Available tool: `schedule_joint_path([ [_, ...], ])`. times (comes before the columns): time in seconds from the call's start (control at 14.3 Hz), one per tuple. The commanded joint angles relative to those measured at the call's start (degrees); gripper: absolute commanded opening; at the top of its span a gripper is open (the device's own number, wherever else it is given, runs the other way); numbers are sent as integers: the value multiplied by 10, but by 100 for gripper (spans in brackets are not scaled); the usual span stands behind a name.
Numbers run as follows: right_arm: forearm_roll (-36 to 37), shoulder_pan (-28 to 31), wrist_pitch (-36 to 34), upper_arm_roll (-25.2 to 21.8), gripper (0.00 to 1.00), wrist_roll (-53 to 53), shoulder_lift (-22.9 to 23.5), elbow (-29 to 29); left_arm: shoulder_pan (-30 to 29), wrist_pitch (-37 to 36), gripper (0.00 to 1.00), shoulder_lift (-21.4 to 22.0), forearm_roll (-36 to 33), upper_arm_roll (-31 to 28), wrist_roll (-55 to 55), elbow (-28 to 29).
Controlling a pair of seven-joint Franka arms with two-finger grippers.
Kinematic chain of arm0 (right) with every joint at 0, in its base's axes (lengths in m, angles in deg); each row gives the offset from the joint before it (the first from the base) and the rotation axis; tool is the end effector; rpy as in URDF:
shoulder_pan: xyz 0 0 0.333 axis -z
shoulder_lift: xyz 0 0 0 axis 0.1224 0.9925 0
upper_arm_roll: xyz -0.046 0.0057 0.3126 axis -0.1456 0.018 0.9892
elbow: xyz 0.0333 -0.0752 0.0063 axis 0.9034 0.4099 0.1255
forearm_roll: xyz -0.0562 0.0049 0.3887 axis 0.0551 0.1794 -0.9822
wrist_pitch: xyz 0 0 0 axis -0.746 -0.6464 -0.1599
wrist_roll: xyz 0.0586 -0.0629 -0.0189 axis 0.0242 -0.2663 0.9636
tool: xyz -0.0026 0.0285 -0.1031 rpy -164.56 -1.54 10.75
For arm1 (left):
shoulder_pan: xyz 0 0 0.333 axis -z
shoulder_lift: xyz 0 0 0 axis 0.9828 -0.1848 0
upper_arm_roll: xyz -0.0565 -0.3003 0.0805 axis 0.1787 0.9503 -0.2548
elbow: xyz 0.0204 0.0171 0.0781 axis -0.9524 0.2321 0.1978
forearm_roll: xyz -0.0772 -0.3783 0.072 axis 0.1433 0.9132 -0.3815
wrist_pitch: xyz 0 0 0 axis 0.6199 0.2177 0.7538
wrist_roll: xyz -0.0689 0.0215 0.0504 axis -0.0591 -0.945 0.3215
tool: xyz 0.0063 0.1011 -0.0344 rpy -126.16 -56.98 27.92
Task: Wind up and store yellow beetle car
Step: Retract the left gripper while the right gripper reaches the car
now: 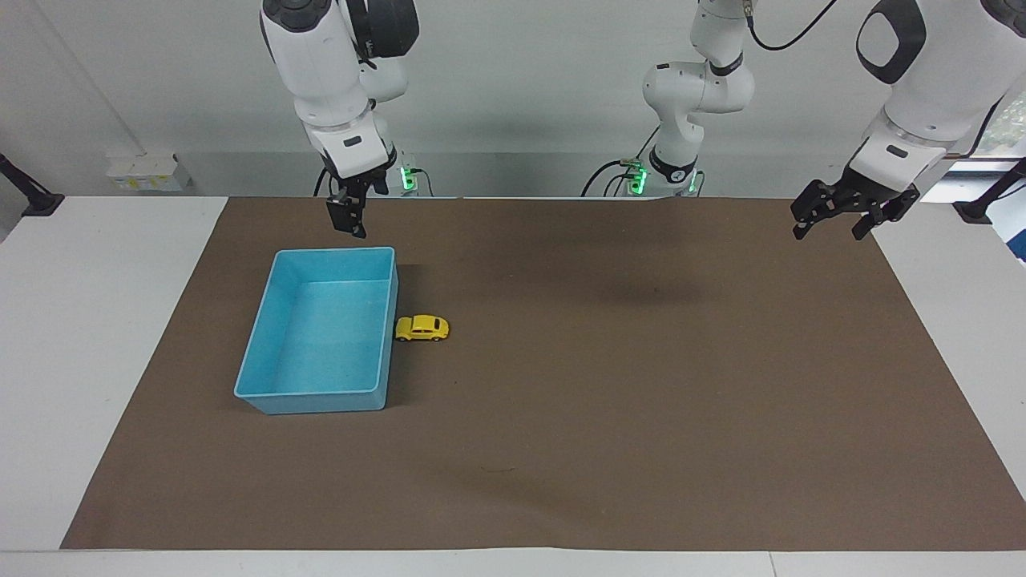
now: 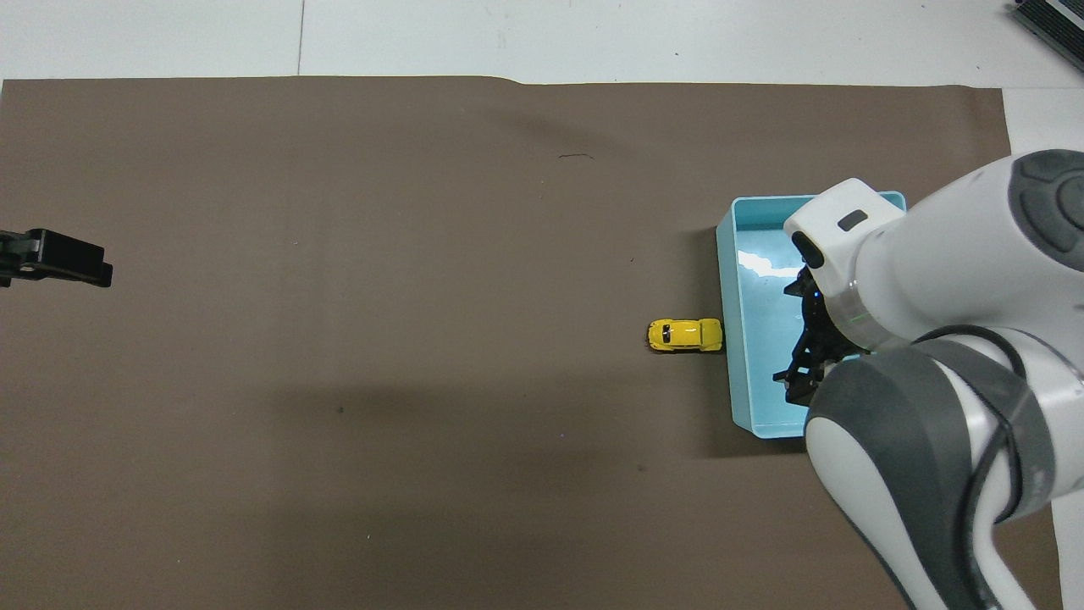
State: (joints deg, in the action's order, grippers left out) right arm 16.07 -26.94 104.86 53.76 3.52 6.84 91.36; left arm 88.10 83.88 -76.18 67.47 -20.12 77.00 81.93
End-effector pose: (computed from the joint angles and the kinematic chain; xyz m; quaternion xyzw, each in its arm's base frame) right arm 0.5281 0.1401 0.5372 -0.7803 -0.6243 0.0318 0.0190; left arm 0.5594 -0.0057 0.6174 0.9994 -0.0339 -0.0053 0.0031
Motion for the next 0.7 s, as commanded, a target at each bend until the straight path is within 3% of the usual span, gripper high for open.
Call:
schedule_joint_path([
  [0.0,7,-14,27,2,100,25,17,15,-7,-9,100,0,8,5,12,-3],
  [0.21,7,-15,74,2,100,27,26,43,-106,-10,100,1,8,112,28,-9],
  [0.63,7,-28,167,2,100,27,40,109,-117,-12,100,8,8,118,24,-4],
])
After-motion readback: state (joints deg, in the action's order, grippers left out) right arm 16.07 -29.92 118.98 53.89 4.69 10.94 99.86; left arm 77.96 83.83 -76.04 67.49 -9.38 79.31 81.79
